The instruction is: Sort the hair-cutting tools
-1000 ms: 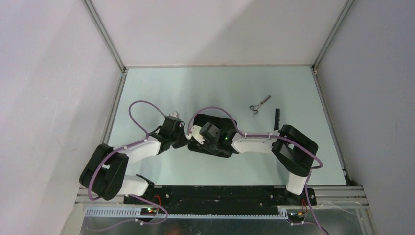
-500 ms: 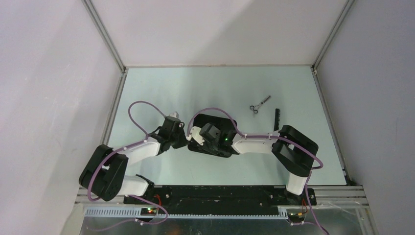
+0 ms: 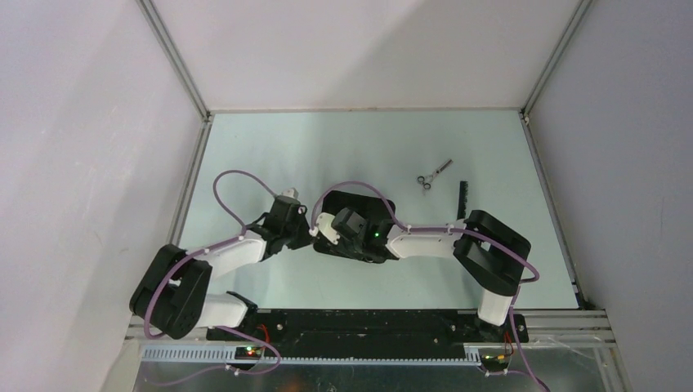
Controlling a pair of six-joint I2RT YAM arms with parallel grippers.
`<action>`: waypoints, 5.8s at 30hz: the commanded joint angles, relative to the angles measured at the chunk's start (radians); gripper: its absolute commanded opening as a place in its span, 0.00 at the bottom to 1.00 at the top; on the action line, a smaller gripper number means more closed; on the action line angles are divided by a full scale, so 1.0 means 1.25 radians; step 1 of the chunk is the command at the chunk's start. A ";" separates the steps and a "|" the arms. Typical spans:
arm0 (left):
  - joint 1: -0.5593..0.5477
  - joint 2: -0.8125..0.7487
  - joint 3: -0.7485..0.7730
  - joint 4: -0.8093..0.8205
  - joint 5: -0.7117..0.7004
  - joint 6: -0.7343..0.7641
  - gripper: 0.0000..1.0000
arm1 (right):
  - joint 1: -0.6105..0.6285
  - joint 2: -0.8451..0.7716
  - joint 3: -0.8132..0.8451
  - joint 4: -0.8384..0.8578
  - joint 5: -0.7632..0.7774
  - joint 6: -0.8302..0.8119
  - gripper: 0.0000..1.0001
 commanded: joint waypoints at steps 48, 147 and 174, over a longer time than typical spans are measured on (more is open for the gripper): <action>-0.147 -0.273 0.094 -0.333 -0.269 0.049 0.99 | -0.613 0.106 0.259 -0.231 0.223 0.651 0.51; -0.575 0.665 0.959 -0.435 -0.105 0.090 0.53 | -0.543 -1.060 -0.130 -0.550 0.446 0.664 0.99; -0.608 0.547 0.769 -0.535 -0.202 0.212 0.00 | -0.544 -1.064 -0.160 -0.530 0.398 0.653 0.99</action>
